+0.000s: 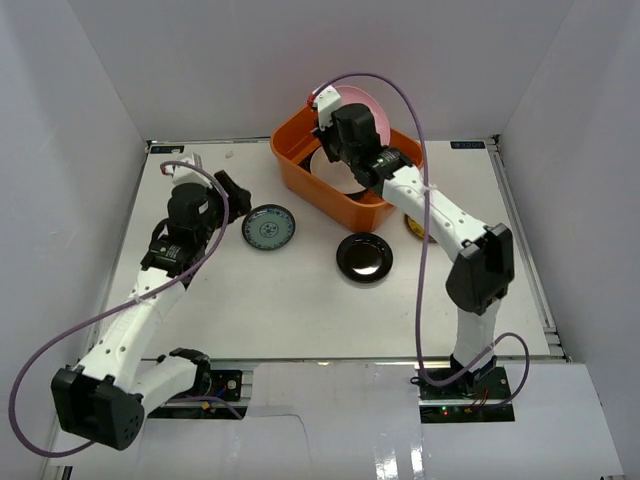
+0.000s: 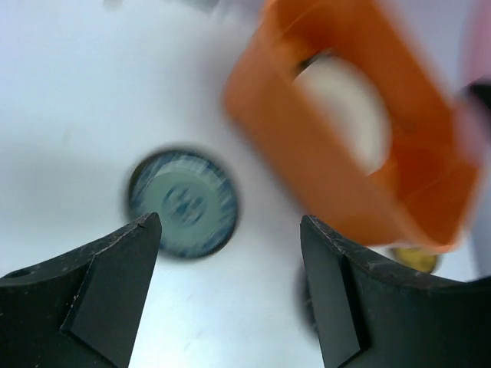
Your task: Place the plates into the plastic bin on the countertop
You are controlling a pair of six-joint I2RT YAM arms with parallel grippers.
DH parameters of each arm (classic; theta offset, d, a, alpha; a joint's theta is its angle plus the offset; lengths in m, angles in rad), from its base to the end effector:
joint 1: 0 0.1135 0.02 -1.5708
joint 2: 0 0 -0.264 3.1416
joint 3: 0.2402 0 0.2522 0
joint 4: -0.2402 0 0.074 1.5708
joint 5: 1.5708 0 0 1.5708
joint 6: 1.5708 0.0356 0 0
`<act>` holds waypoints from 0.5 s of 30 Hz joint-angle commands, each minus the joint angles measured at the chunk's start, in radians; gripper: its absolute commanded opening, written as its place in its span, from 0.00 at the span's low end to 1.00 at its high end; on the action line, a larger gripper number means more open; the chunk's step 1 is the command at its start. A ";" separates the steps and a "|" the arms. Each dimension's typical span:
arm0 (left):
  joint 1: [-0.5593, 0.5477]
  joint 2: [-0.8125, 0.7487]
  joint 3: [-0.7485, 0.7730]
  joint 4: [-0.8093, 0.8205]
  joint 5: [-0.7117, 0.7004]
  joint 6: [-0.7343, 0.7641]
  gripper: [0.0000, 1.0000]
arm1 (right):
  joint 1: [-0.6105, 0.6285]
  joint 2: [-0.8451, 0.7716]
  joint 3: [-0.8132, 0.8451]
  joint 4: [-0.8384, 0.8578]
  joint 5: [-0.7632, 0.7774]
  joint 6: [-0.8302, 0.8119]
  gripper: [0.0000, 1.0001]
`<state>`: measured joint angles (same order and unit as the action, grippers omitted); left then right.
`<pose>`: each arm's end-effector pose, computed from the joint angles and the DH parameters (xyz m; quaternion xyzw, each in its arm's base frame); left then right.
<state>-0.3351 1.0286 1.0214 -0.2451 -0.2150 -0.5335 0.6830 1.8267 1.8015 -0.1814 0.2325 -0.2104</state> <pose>0.2239 -0.0699 0.3707 -0.1432 0.7755 -0.1793 0.5881 0.3461 0.2710 0.4004 -0.2671 0.7269 0.0591 0.6298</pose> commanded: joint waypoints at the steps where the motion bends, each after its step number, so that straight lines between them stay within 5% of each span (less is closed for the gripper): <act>1: 0.109 0.038 -0.180 -0.131 0.148 -0.100 0.85 | -0.025 0.132 0.178 -0.010 -0.061 -0.122 0.08; 8: 0.208 0.094 -0.308 -0.040 0.287 -0.192 0.89 | -0.033 0.377 0.344 -0.066 -0.051 -0.213 0.08; 12: 0.209 0.155 -0.322 0.024 0.292 -0.224 0.89 | -0.031 0.372 0.331 -0.086 -0.012 -0.187 0.48; 15: 0.209 0.212 -0.322 0.070 0.287 -0.229 0.89 | -0.031 0.264 0.250 -0.069 0.011 -0.136 0.55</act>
<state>-0.1280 1.2034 0.6880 -0.2531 0.0483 -0.7330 0.6476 2.2341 2.0674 -0.2947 0.2173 -0.3737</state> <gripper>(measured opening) 0.886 0.544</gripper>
